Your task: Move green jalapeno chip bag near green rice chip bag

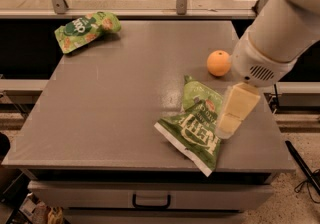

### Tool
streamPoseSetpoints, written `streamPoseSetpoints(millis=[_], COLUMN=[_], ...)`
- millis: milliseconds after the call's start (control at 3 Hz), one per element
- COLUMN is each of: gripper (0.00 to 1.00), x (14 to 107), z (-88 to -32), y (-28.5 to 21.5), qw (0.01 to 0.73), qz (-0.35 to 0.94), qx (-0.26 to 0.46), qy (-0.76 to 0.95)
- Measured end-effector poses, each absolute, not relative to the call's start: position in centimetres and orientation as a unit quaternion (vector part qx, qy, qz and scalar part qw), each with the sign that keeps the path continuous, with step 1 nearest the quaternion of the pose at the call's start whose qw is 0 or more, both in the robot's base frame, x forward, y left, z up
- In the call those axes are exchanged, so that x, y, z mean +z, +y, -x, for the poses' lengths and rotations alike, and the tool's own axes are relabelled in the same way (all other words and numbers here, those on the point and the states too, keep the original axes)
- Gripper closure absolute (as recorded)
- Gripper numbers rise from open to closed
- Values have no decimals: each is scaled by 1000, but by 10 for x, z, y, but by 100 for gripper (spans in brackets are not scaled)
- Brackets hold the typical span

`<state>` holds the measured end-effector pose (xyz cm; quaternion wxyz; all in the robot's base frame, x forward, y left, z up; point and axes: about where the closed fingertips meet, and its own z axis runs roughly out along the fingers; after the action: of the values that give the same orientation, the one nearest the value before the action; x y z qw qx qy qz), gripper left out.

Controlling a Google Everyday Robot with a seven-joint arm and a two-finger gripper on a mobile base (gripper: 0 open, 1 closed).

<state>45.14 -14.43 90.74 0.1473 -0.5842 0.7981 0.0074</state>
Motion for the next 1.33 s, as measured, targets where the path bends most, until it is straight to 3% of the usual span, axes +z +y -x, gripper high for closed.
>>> streamPoseSetpoints(millis=[667,1333], gripper=[0,43], x=[856,842], z=[-443,-441], y=[-96,-66], qw=[167,179], qz=[583,591], qx=[70,85], qy=[792,782])
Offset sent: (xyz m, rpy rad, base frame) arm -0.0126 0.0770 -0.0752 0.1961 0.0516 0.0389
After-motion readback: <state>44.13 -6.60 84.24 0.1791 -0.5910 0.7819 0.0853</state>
